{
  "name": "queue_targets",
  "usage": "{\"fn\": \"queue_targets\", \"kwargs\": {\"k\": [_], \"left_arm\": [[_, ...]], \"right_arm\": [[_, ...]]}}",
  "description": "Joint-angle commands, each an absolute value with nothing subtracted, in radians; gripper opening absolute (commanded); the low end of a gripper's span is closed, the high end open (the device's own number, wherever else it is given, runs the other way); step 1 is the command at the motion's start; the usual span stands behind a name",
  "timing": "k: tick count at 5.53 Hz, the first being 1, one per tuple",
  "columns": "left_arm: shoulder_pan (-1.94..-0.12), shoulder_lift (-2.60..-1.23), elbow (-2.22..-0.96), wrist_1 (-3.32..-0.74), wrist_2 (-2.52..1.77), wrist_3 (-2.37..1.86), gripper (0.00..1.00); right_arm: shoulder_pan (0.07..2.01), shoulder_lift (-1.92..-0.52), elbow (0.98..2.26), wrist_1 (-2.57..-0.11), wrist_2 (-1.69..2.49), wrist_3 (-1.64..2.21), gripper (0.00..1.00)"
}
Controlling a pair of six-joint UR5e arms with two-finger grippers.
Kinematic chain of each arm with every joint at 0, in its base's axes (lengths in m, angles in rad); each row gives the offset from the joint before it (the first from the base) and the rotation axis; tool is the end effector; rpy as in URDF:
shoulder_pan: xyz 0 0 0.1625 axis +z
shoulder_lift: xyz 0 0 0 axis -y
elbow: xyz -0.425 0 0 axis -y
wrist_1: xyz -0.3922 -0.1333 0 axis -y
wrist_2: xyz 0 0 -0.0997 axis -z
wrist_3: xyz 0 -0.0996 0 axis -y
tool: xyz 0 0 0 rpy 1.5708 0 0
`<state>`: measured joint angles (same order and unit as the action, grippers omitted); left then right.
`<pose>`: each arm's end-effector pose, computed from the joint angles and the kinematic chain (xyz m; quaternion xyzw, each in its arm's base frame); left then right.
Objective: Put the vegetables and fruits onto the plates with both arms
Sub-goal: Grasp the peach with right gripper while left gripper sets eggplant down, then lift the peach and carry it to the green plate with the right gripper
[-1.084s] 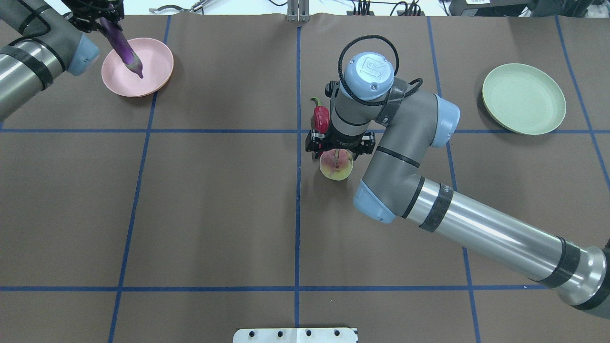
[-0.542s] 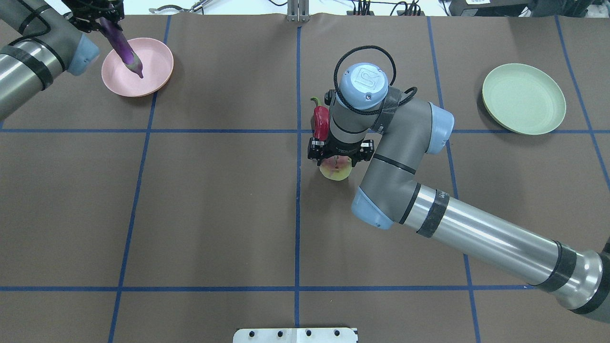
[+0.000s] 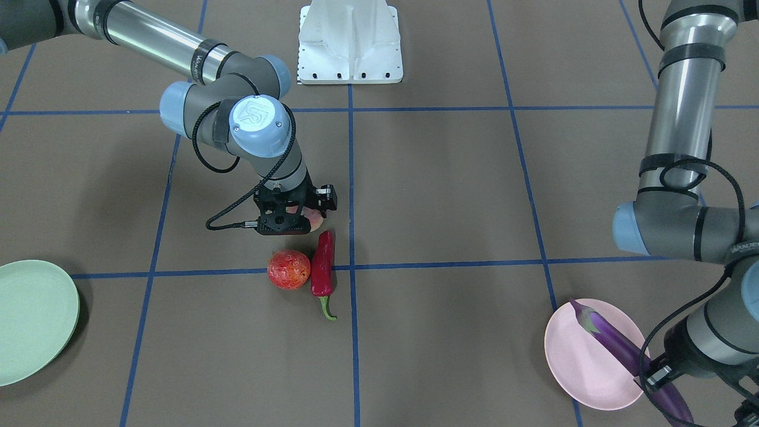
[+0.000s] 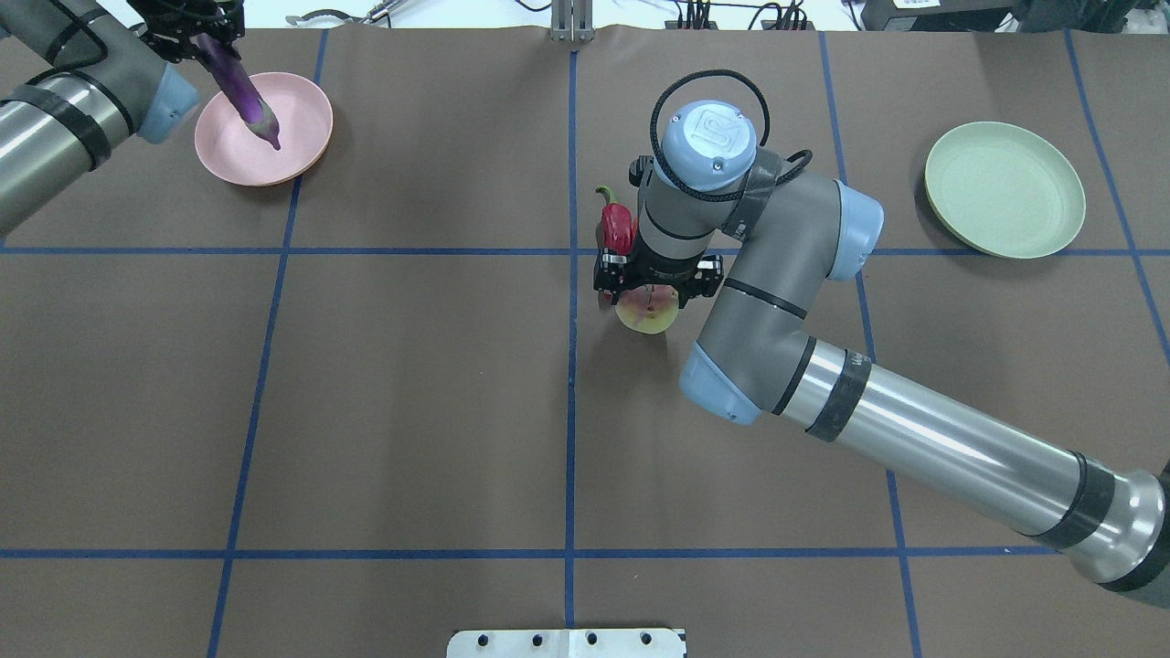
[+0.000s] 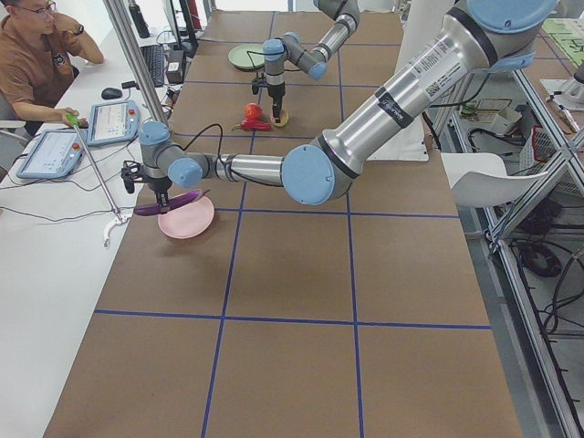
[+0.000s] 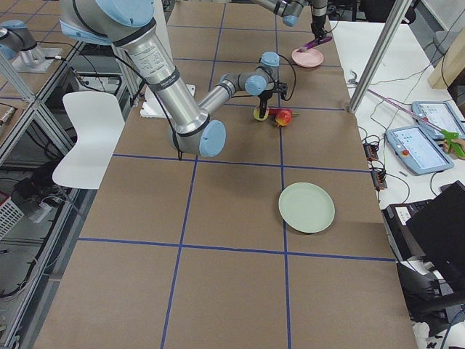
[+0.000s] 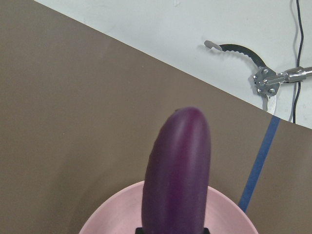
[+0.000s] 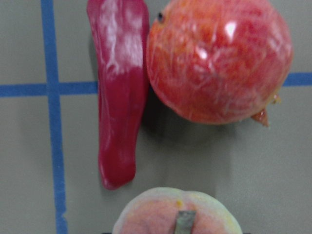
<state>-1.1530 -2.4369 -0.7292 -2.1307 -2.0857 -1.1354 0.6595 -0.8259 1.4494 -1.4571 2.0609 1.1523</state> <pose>0.2666 -0.8082 0.4455 0.0278 0.3692 -0.2565 0.8928 -0.5314 -0.5213 0.2440 -0.0148 -0.4161 0.0220 0.9089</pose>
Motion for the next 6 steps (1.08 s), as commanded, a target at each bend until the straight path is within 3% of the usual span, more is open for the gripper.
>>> {"fn": "queue_targets", "kwargs": {"k": [1,2,4,6], "left_arm": [[-1.126,-2.438,-0.724,-2.131,-2.024,-1.135,0.00],[-1.124,-2.434,-0.715,-2.131,-2.022,-1.135,0.00],[-1.121,-2.416,-0.718,-2.132,-2.000,-0.968,0.99],[-1.123,-2.418,-0.727,-2.129,-2.000,-0.971,1.00]], "right_arm": [[0.710,-0.822,1.518,-1.500,2.098,1.152,0.00],[0.728,-0.813,1.520,-1.500,2.108,1.152,0.00],[0.784,-0.810,1.520,-1.500,2.146,1.151,0.00],[0.840,-0.810,1.520,-1.502,2.149,1.135,0.00]]}}
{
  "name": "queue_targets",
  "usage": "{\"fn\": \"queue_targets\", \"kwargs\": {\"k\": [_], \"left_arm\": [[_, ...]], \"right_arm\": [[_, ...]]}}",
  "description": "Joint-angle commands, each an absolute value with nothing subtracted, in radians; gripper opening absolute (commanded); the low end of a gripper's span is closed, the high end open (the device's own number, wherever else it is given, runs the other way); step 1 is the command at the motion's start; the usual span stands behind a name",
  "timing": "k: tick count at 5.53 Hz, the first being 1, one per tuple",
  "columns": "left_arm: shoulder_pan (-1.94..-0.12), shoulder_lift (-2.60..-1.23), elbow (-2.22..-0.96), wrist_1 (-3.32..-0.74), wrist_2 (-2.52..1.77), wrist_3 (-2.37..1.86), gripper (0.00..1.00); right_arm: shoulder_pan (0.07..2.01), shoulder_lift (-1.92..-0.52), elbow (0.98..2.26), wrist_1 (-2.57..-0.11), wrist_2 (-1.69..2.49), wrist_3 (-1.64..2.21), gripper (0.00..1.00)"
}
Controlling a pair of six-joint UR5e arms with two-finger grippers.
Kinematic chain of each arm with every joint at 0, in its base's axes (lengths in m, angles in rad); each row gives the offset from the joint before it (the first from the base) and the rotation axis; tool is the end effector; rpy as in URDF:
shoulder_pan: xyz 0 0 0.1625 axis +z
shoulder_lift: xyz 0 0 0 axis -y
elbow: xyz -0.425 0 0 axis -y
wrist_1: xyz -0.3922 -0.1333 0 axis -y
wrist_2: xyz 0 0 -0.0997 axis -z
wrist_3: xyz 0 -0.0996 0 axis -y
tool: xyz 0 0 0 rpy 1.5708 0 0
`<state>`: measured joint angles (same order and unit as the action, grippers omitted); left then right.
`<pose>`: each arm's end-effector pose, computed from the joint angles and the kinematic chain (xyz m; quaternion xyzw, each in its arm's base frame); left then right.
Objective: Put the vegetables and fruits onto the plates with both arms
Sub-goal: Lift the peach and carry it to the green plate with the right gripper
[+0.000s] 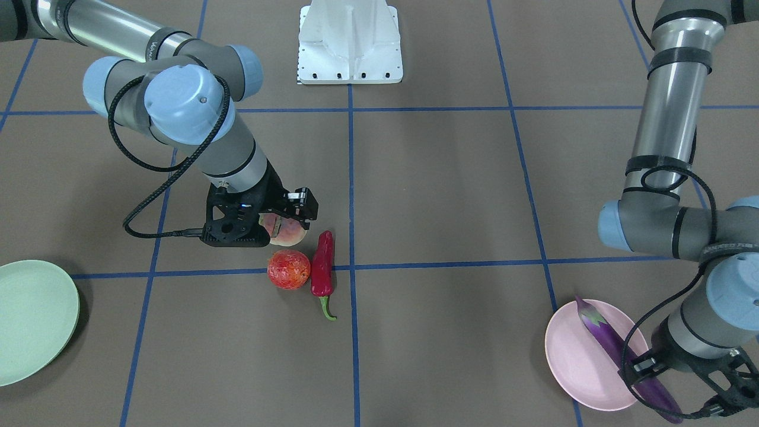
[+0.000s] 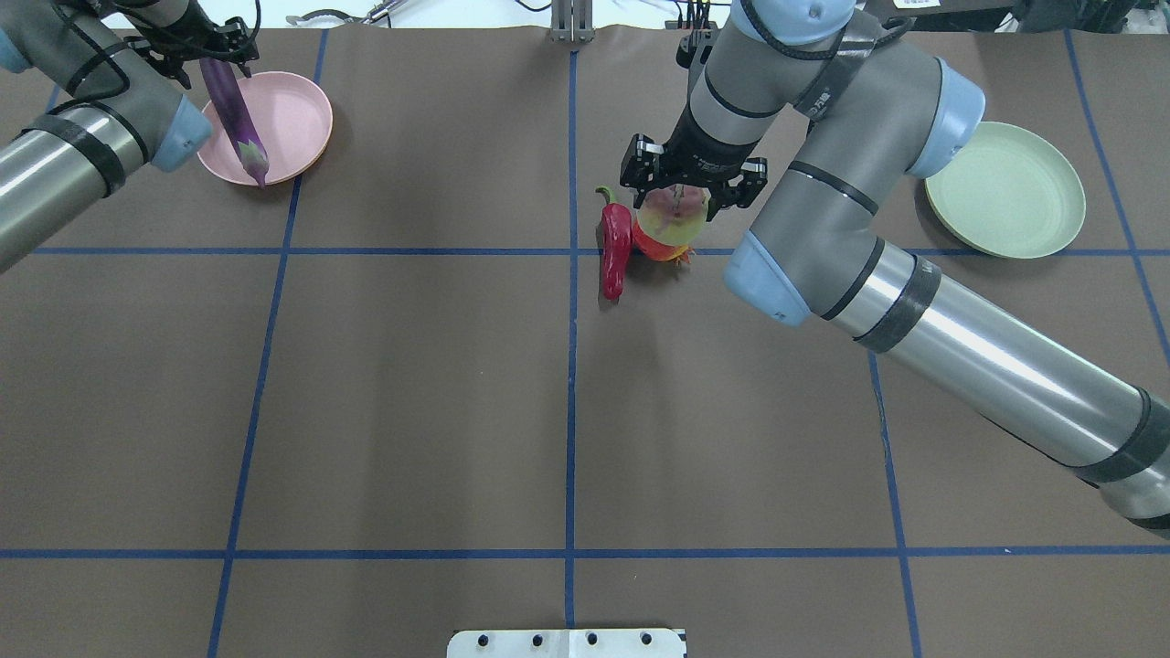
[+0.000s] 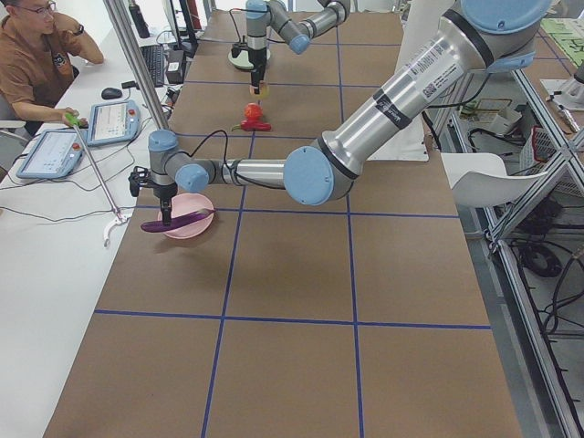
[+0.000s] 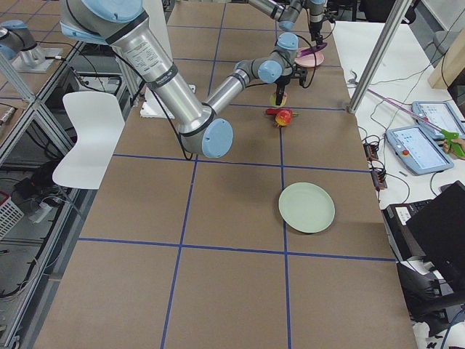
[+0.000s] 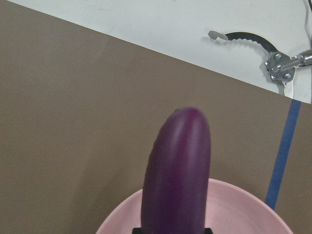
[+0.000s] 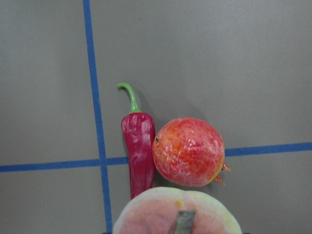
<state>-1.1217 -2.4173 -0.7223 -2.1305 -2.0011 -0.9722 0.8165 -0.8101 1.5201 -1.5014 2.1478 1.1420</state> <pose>0.2833 -0.7993 0.4689 0.0699 0.3310 -0.1861 0.9225 -0.4355 -0.5788 0.2040 -0.0014 -0.4493 0.0648 0.8910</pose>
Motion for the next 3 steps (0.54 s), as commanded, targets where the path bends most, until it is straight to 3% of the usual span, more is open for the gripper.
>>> {"fn": "queue_targets", "kwargs": {"k": [1,3], "left_arm": [[-1.127,-2.433,-0.735,-2.128,-2.006,-0.979,1.00],[-1.109,-2.468,-0.892,-2.115,-2.113,-1.151,1.00]], "right_arm": [[0.882,-0.816,1.528,-1.500,2.129,1.132,0.00],[1.035,-0.877,1.532,-1.500,2.095,0.920,0.00]]}}
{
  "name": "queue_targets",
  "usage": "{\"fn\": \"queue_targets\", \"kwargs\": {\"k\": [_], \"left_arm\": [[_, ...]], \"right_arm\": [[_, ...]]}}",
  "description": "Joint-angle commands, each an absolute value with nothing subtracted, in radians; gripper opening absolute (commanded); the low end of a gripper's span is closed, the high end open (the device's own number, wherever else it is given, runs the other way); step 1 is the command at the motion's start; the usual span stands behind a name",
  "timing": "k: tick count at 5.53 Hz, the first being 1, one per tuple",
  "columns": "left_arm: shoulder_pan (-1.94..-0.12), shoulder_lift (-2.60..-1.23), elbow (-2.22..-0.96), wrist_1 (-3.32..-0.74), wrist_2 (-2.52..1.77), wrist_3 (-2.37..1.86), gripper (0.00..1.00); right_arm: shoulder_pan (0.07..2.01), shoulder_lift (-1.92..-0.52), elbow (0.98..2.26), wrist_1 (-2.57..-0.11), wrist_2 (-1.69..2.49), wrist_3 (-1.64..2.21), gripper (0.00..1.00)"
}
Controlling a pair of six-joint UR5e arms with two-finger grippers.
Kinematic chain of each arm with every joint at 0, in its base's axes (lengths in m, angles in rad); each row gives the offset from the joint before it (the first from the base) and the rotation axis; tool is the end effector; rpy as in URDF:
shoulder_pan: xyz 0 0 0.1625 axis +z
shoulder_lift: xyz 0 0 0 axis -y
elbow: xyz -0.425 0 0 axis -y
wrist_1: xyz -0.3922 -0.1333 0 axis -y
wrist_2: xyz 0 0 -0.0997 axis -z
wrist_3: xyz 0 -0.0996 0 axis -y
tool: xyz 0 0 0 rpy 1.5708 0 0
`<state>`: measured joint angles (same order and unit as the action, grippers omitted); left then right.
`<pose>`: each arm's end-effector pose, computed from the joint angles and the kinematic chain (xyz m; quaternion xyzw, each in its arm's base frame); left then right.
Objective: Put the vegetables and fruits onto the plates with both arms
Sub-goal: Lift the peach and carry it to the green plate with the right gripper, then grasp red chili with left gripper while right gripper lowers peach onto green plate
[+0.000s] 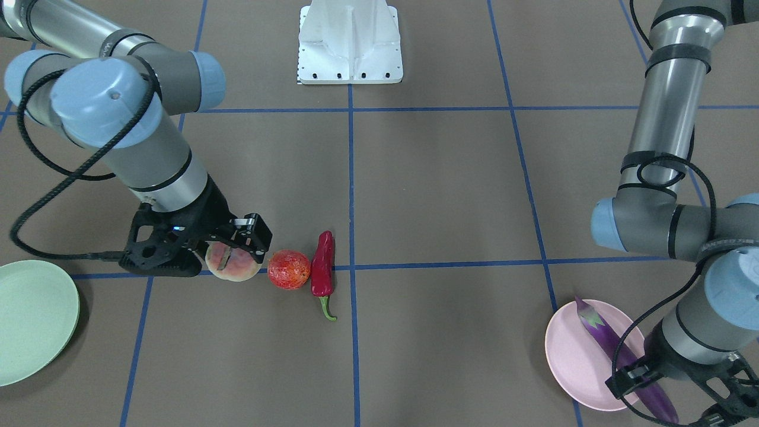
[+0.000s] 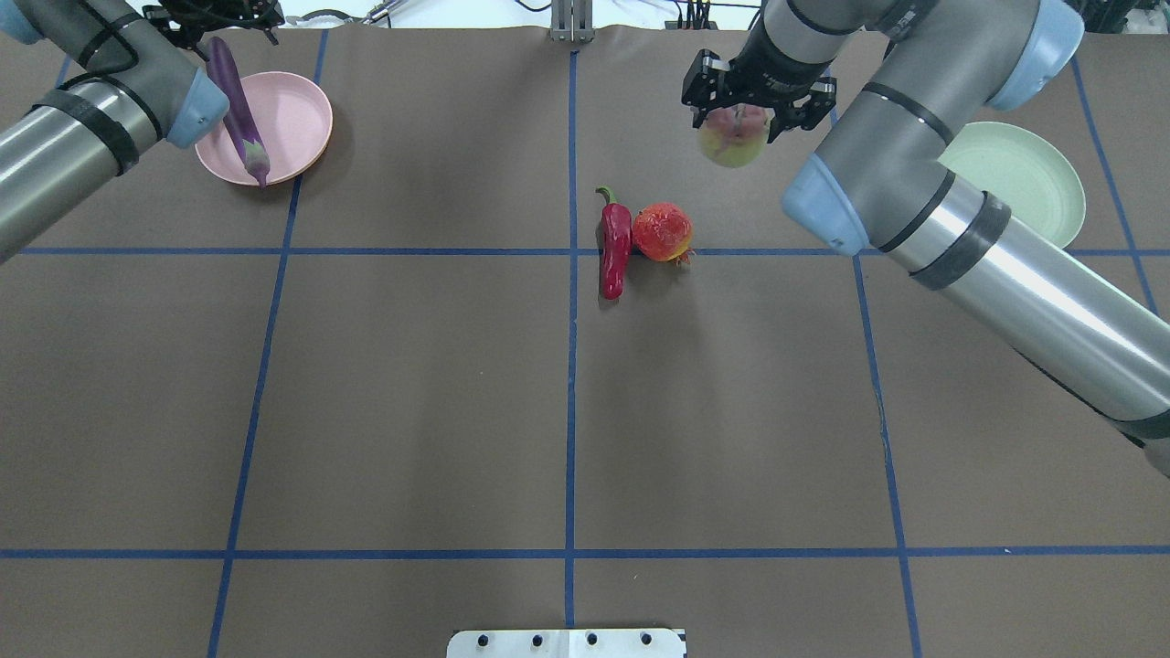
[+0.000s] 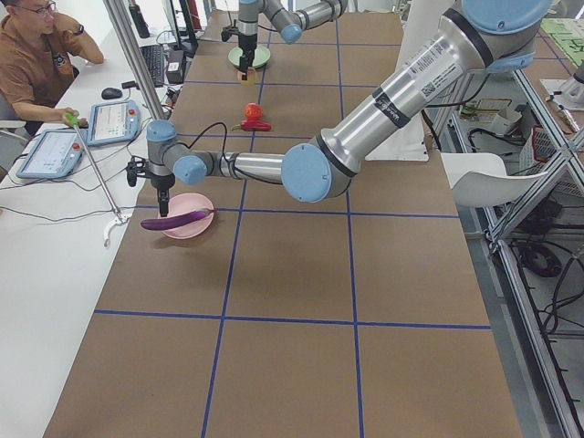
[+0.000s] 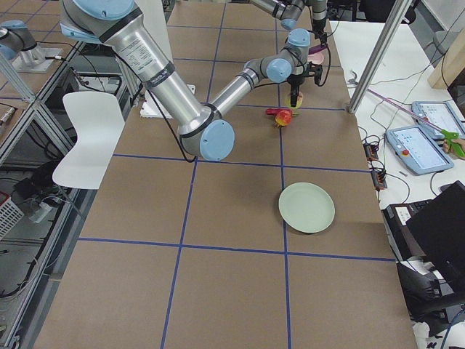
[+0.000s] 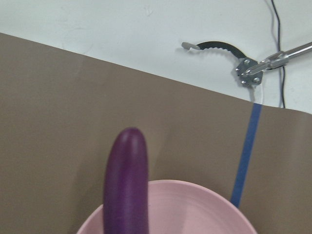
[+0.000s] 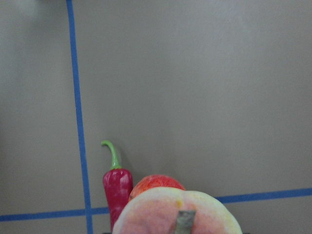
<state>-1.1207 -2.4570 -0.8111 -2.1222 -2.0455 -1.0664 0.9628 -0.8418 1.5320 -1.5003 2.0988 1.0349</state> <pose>0.2914 -0.8049 0.3882 0.0822 0.3832 -0.2035 0.8972 -0.3414 -0.6360 0.2234 0.0667 -0.4274 0.0952 0.8965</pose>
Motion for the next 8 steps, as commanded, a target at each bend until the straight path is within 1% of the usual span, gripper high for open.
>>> {"fn": "queue_targets", "kwargs": {"k": [1,2,3,4,6,8], "left_arm": [[-1.024,-2.483,-0.979,-2.111,-2.143,-1.290,1.00],[-0.911,-2.553,-1.029,-2.085,-2.140,-1.316,1.00],[-0.834,-2.618,-1.031,-2.068,-2.134,-1.301,1.00],[-0.787,-2.660,-1.034,-2.012,-2.109,-1.105,1.00],[-0.703,-2.665,-1.026,-1.986,-1.961,-0.867,0.99],[-0.654,-2.663,-1.025,-1.987,-1.922,-0.864,0.99]], "right_arm": [[1.096,-0.929,1.528,-1.502,2.098,0.767,0.00],[1.145,-0.983,1.525,-1.502,2.098,0.630,0.00],[1.182,-1.023,1.508,-1.494,2.100,0.535,0.00],[1.210,-1.035,1.459,-1.488,2.106,0.464,0.00],[1.244,-1.042,1.369,-1.486,2.112,0.363,0.00],[1.262,-1.072,1.211,-1.287,2.112,0.351,0.00]]}}
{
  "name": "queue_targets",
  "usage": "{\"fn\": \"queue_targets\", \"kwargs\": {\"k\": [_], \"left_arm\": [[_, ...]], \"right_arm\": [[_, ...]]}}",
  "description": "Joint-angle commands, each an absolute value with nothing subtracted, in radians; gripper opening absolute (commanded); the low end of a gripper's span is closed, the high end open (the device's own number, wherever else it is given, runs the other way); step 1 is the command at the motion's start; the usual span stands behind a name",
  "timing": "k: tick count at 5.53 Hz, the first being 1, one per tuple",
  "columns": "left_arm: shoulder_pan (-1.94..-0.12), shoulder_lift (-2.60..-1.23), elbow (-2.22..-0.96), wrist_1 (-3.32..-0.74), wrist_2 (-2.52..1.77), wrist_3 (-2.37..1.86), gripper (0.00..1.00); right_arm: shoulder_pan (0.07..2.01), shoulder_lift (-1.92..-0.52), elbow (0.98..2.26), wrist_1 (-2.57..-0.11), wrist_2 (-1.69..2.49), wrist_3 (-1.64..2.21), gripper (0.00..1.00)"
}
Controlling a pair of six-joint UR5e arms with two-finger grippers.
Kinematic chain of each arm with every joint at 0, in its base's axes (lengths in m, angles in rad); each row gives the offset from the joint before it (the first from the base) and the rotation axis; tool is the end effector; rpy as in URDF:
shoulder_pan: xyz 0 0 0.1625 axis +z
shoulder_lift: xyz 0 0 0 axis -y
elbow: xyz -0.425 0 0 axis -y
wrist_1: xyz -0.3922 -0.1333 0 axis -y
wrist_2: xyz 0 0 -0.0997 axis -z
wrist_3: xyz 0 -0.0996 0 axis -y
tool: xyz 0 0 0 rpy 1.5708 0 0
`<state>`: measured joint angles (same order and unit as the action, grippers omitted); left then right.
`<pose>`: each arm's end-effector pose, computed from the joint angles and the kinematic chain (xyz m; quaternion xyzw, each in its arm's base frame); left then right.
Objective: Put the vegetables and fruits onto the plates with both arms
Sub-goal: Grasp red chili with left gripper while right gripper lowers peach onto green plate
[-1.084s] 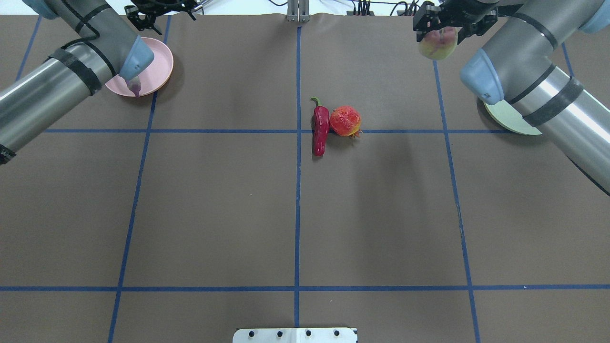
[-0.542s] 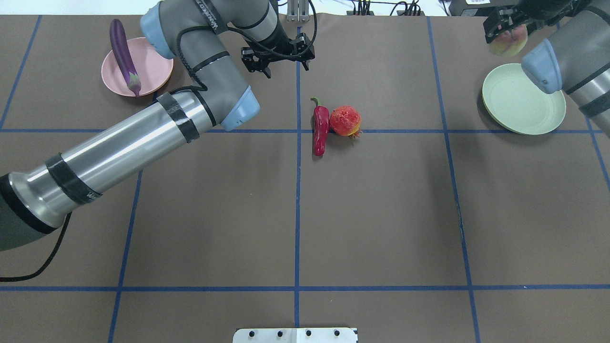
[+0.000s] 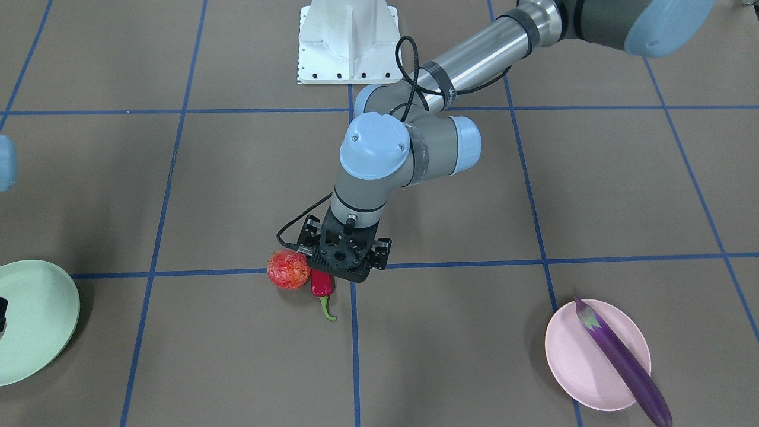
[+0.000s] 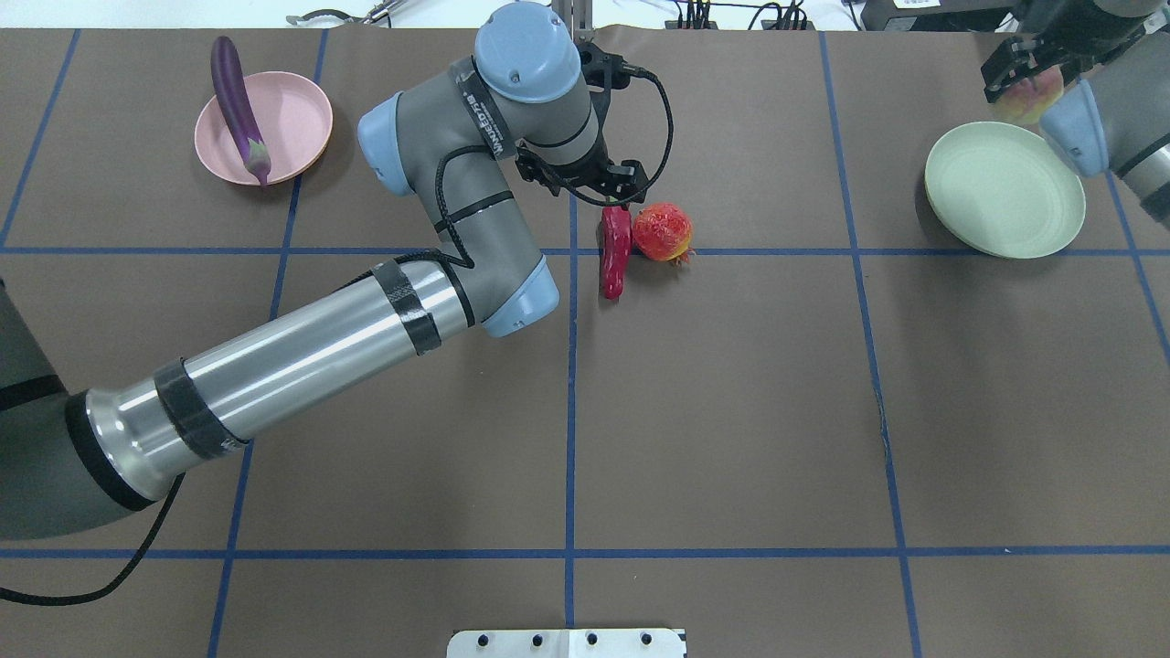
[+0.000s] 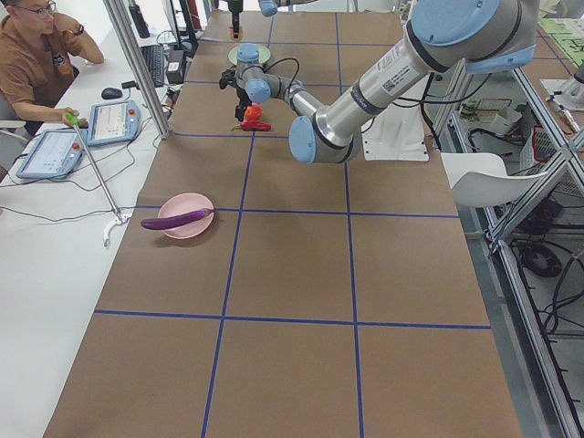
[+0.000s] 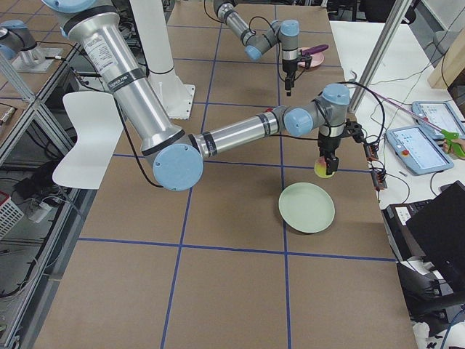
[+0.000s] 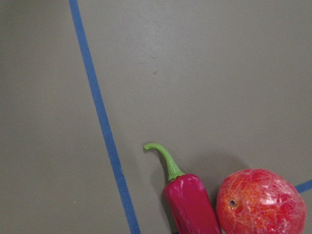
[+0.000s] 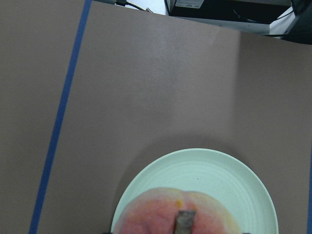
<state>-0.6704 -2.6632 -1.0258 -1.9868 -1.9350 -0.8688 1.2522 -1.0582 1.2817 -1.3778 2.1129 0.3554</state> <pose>0.6017 -0.6020 0.1253 0.1645 0.4542 0.0977 0.8701 -0.1467 -0.7062 0.4836 0.1014 -0.3131 -0.0380 0.9435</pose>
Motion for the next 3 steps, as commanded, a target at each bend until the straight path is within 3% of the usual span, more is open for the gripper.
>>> {"fn": "queue_targets", "kwargs": {"k": [1,3], "left_arm": [[-0.644,-2.658,-1.023,-1.988,-1.907,-0.864,0.99],[-0.611,-2.660,-1.022,-1.987,-1.875,-0.870,0.99]], "right_arm": [[1.259,-1.077,1.200,-1.285,2.112,0.354,0.00],[1.243,-1.092,1.155,-1.287,2.112,0.350,0.00]]}}
